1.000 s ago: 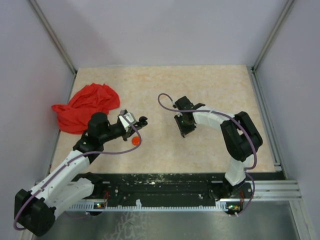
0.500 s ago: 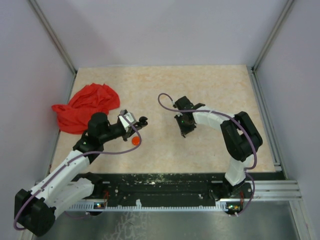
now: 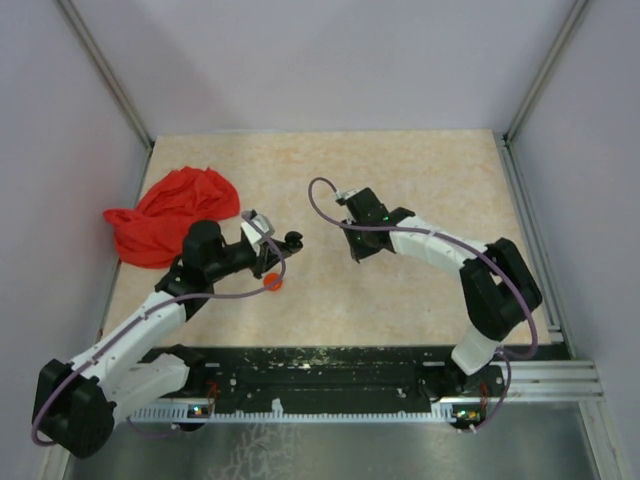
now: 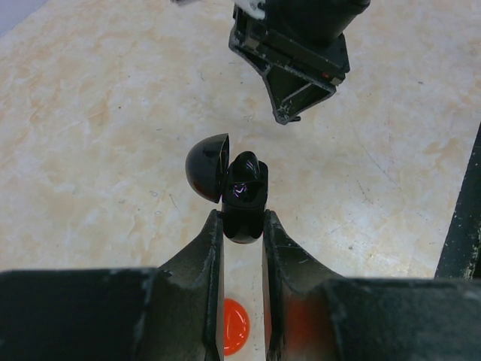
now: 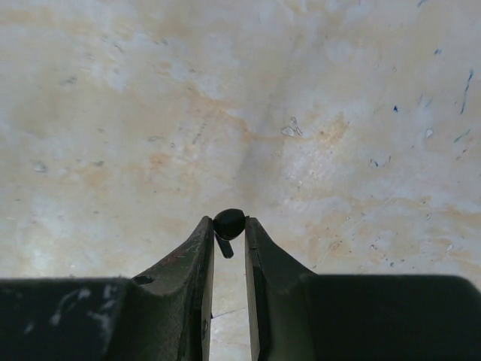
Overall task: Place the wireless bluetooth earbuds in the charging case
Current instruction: Pick up the earbud from the center of the board, then place the earbud in the charging case.
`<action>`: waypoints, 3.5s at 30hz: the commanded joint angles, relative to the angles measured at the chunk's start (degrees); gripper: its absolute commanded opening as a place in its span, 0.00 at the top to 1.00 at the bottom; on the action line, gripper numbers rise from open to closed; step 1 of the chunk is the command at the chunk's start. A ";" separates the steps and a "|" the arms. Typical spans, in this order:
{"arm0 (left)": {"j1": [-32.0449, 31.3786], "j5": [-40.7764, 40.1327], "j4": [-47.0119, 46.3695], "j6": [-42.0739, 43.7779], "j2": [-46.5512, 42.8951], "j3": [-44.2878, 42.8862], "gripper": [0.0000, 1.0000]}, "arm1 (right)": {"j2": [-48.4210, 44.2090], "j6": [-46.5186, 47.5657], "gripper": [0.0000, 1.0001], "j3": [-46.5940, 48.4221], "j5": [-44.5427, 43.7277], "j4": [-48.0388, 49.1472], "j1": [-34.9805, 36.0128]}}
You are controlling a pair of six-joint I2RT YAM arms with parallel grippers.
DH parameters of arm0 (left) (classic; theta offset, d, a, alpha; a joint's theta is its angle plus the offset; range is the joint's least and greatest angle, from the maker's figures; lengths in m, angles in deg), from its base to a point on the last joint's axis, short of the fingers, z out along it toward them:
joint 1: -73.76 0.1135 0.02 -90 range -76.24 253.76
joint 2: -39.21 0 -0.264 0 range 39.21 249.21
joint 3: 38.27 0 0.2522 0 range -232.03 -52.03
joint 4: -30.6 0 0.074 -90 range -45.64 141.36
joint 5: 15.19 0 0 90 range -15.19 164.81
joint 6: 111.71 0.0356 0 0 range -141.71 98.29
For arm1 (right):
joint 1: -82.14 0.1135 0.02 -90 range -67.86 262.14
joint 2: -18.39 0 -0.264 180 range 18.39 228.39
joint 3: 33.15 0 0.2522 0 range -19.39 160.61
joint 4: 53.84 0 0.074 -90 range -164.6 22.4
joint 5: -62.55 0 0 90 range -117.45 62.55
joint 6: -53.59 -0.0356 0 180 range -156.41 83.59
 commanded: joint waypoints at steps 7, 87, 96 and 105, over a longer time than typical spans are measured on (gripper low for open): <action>-3.41 -4.20 -15.74 -8.00 3.62 2.49 1.00 | -14.41 1.59 0.92 0.12 -2.42 11.13 4.13; -8.40 -8.43 -60.06 -20.78 8.40 12.83 1.00 | -32.29 8.57 0.93 -15.95 -15.95 49.29 25.60; -8.40 -8.72 -58.05 -21.36 7.98 12.91 1.00 | -33.34 9.16 0.93 -16.09 -16.81 49.83 25.60; -8.40 -9.44 -58.33 -22.72 7.98 12.33 1.00 | -31.94 8.86 0.93 -15.93 -15.91 48.42 25.63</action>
